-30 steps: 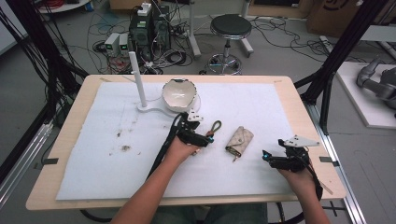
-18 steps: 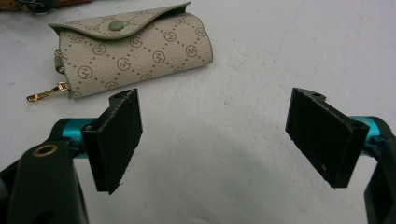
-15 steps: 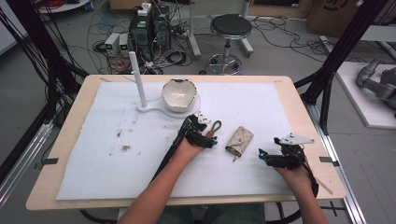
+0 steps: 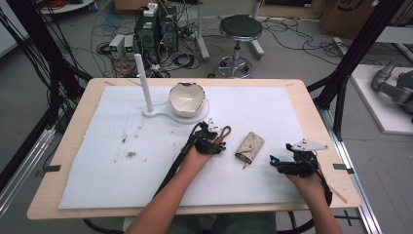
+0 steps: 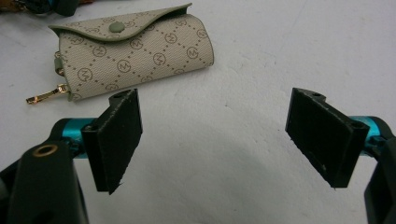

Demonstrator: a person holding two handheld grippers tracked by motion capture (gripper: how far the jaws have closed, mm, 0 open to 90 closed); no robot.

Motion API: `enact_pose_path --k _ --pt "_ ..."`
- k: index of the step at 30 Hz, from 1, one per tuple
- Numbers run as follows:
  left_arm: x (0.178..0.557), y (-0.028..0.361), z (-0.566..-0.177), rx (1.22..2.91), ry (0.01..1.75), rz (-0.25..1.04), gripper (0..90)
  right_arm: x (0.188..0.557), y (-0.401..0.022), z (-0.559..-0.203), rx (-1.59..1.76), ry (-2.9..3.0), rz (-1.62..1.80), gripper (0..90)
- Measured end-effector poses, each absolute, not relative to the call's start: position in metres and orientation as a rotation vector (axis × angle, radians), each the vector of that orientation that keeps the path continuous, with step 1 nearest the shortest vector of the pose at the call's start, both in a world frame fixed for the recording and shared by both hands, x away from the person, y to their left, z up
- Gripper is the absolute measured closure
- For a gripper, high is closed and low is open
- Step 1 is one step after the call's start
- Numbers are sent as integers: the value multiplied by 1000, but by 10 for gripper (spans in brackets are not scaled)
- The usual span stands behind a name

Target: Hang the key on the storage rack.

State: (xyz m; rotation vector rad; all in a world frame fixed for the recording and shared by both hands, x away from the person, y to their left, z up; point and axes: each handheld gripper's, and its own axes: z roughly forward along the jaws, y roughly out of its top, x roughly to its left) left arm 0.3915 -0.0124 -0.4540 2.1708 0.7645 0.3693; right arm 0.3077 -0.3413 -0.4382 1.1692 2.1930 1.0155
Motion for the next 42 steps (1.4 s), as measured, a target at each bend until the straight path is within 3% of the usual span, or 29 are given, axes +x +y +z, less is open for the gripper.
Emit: enact_pose_path --k 8,13,42 --pt "390 -11 -454 2158 771 377 675 308 -342 -439 1170 2192 1013 189" --pt "390 -10 -453 2161 756 375 709 308 -342 -439 1172 2195 1015 189" --pt "382 46 -416 1981 793 189 790 308 -335 -440 1159 2210 1010 190"
